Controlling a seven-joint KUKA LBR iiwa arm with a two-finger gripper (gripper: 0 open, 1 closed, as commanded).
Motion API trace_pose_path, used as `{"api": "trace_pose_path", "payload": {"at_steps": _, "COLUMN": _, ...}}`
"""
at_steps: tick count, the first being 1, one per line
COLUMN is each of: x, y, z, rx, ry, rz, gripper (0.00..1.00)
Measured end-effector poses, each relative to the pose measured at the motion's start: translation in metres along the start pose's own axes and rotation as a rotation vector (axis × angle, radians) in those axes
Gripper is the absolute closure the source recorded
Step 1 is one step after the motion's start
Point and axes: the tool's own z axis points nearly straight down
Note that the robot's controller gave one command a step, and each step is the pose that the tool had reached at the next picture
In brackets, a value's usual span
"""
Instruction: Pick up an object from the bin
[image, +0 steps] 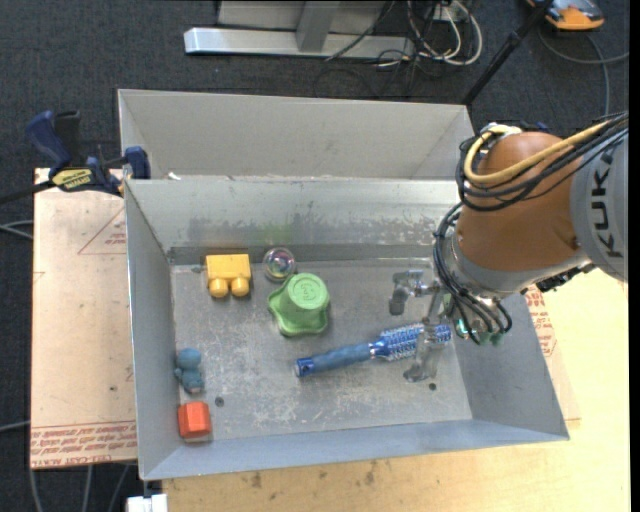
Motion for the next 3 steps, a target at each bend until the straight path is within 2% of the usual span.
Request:
{"api": "trace_pose_path", "payload": {"at_steps": 1, "x": -0.040, "y": -0.023, "z": 0.144, "rx": 0.000, "ry": -0.002, "rz": -0.039, "gripper": 0.00}}
{"api": "trace_pose_path", "payload": {"at_steps": 2, "x": -0.042, "y": -0.022, "z": 0.139, "rx": 0.001, "ry": -0.008, "rz": -0.041, "gripper": 1.00}}
{"api": "trace_pose_path", "payload": {"at_steps": 3, "x": -0.040, "y": -0.051, "z": -0.001, "rx": 0.003, "ry": -0.017, "rz": -0.111, "gripper": 1.00}}
